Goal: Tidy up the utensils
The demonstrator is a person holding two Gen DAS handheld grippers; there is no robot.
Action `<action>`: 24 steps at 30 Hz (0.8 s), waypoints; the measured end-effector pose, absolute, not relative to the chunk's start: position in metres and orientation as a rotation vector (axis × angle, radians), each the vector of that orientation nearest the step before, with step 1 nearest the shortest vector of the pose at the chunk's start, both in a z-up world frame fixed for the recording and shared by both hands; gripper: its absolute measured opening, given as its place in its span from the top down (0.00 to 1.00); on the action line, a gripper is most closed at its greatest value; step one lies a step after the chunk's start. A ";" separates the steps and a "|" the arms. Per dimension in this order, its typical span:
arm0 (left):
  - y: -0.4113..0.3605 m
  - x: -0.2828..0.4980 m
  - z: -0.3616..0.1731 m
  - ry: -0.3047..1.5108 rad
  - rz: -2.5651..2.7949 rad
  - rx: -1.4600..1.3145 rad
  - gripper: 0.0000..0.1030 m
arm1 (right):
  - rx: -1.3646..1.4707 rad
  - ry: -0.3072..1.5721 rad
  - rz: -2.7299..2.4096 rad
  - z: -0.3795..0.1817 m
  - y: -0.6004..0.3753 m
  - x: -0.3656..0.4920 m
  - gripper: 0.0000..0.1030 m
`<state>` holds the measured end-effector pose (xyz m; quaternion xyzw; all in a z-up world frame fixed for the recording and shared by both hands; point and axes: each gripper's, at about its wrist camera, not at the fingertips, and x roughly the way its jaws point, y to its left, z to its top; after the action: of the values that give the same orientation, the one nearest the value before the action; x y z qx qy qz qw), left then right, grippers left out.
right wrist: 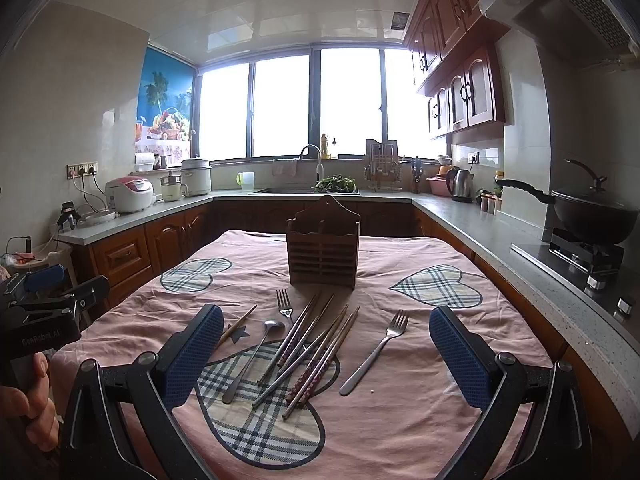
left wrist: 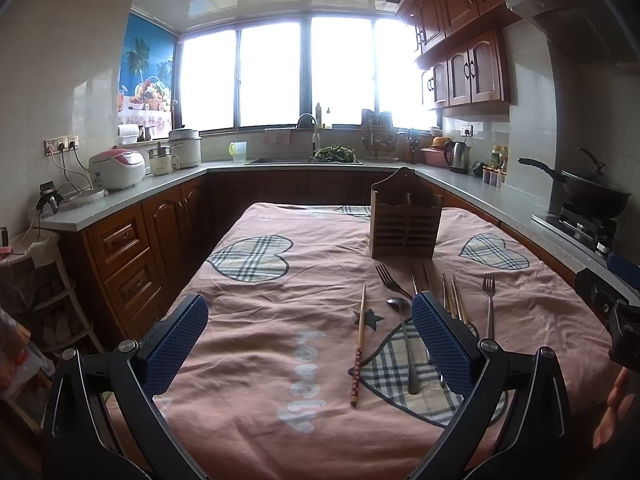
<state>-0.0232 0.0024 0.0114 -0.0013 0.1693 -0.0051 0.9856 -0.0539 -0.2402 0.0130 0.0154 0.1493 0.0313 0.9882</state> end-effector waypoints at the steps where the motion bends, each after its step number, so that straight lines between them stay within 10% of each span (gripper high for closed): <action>1: 0.002 -0.023 0.011 0.340 -0.010 -0.003 0.00 | 0.033 0.301 0.064 0.013 -0.240 -0.054 0.00; 24: -0.001 -0.011 0.003 0.376 -0.018 -0.007 0.00 | 0.033 0.319 0.064 0.006 -0.240 -0.049 0.00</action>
<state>-0.0113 -0.0005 0.0030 -0.0032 0.1868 -0.0091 0.9824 -0.0489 -0.2404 0.0064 0.0166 0.1588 0.0319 0.9867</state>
